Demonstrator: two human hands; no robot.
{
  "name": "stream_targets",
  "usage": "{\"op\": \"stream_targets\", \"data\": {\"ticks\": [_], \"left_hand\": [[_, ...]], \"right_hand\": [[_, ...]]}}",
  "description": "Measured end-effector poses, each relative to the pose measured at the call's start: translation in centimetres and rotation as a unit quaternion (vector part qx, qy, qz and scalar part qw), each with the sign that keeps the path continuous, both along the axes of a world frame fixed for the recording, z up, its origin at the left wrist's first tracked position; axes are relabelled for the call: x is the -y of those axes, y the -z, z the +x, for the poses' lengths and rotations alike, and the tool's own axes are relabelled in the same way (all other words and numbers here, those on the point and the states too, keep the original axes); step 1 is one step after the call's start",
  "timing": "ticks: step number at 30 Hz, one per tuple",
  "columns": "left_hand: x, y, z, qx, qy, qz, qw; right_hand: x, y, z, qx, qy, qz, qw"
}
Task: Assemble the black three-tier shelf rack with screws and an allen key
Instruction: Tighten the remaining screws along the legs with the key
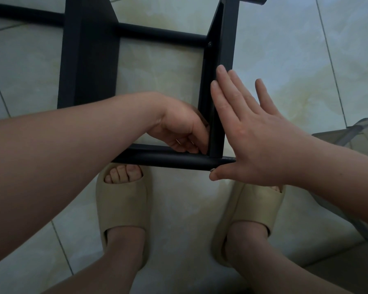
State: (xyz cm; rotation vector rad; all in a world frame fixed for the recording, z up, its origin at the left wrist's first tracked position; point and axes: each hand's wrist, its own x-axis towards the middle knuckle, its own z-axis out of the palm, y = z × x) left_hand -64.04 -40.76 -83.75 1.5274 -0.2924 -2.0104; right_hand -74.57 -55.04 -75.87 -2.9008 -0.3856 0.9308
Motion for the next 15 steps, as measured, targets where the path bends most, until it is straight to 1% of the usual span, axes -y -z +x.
{"op": "stream_targets", "data": {"ticks": [8, 15], "left_hand": [[0.05, -0.30, 0.38, -0.002, 0.020, 0.005, 1.000], [0.04, -0.13, 0.17, 0.011, 0.015, 0.011, 1.000]], "right_hand": [[-0.05, 0.05, -0.13, 0.008, 0.001, -0.004, 1.000], [0.03, 0.16, -0.15, 0.016, -0.004, -0.009, 1.000]]}}
